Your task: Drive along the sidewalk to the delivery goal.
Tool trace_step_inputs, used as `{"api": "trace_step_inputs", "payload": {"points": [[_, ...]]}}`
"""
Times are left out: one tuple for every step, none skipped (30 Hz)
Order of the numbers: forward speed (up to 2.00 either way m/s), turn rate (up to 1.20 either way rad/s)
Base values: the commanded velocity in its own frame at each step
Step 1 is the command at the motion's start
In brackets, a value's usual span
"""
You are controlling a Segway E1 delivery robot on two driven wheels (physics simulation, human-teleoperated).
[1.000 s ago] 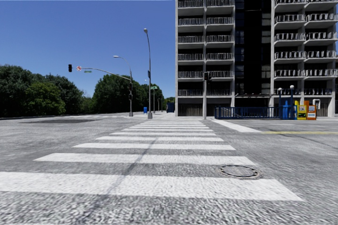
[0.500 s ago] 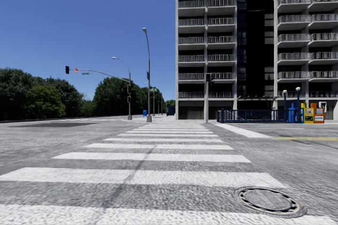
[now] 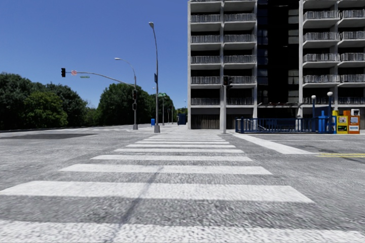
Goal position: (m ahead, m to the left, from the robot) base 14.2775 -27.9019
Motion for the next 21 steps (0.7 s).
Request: {"api": "trace_step_inputs", "payload": {"points": [[2.00, -0.32], [2.00, -0.32], [2.00, -0.32], [2.00, -0.32], [2.00, -0.32], [2.00, -0.32], [2.00, -0.32], [2.00, -0.32], [2.00, -0.32], [2.00, -0.24], [2.00, -0.01], [2.00, 0.00], [2.00, 0.00], [2.00, 0.00], [2.00, 0.00], [2.00, 0.00], [2.00, 0.00], [2.00, 0.00], [2.00, 0.00], [2.00, 0.00], [2.00, 0.00]]}}
